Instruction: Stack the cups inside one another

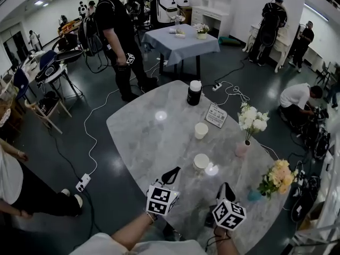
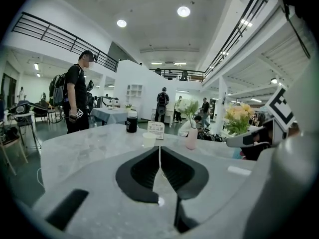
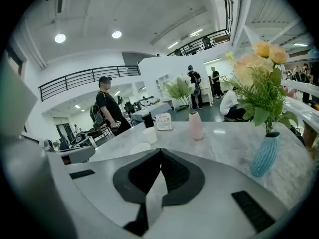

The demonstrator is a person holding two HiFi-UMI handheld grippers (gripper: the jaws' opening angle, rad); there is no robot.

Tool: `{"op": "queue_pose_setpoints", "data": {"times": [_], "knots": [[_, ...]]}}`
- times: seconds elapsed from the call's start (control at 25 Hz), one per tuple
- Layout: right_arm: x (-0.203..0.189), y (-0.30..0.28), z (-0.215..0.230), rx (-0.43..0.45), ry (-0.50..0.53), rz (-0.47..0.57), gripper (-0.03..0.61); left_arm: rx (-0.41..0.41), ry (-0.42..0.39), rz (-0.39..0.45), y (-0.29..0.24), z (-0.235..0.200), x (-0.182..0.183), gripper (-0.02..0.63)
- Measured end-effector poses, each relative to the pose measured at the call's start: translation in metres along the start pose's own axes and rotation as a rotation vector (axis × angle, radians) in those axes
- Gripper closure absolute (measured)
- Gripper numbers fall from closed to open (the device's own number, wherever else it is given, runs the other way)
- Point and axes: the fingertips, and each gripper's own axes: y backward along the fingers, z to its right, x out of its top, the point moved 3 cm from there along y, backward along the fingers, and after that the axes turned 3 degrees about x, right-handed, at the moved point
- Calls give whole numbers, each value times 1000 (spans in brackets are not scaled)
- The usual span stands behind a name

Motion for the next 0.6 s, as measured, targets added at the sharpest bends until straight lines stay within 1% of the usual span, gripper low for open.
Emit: {"op": "queue_pose_setpoints", "data": {"times": [0.6], "knots": [[12,-49,4,-104,-40,-10,572,-89,-3,-40,-71,-31,8,593]]}}
